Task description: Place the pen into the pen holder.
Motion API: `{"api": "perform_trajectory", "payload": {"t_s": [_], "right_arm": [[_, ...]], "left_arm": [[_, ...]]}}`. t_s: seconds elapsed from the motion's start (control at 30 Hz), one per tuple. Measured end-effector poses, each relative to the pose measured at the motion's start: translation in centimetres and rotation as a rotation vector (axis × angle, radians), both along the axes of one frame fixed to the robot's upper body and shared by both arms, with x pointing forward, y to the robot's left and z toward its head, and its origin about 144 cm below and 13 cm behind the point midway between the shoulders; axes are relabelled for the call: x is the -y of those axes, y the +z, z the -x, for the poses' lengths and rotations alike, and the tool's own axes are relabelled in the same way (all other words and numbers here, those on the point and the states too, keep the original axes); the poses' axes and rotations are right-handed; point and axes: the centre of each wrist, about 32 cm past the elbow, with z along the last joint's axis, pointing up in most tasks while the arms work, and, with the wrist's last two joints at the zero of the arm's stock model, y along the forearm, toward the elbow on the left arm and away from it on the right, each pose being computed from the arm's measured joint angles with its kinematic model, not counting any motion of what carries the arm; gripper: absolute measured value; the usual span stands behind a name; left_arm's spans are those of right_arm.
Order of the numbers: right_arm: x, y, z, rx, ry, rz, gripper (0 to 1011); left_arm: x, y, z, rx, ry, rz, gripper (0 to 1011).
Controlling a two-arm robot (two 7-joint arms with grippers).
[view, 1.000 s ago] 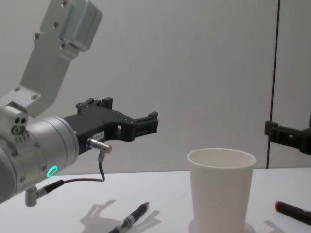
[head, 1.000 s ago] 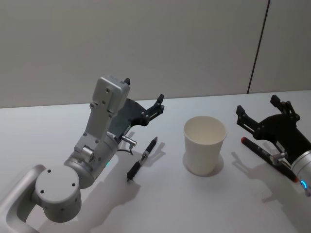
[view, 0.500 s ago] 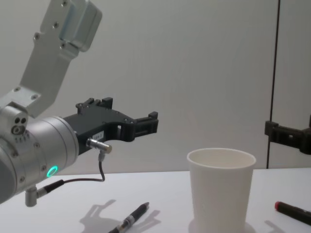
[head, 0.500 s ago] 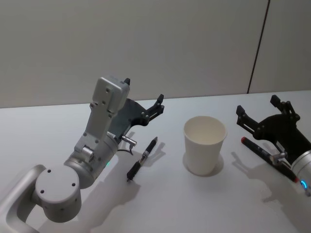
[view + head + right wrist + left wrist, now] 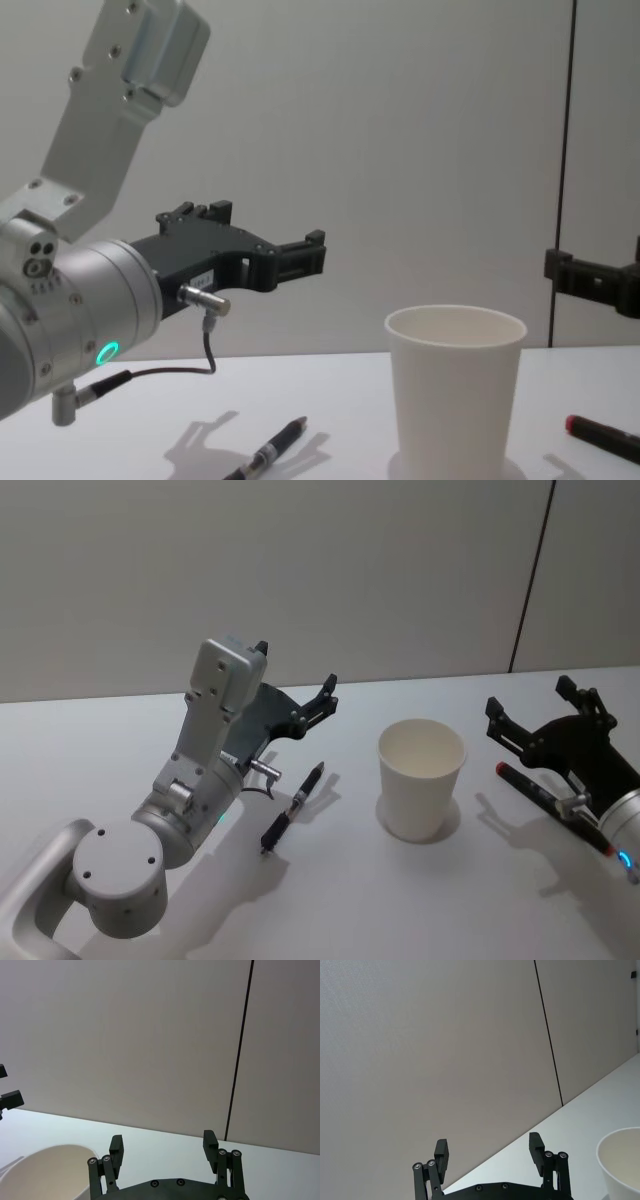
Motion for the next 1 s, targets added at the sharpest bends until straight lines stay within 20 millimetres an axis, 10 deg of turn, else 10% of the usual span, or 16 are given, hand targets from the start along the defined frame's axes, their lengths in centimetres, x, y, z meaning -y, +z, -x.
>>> {"api": "perform_trajectory", "payload": {"t_s": [1.0], "right_arm": [[3.5,6.2,-4.8,-0.293,0.131,0.174,1001]], "left_arm": [[0.0,0.0,0.0,0.0,0.0,0.0,1001]]}}
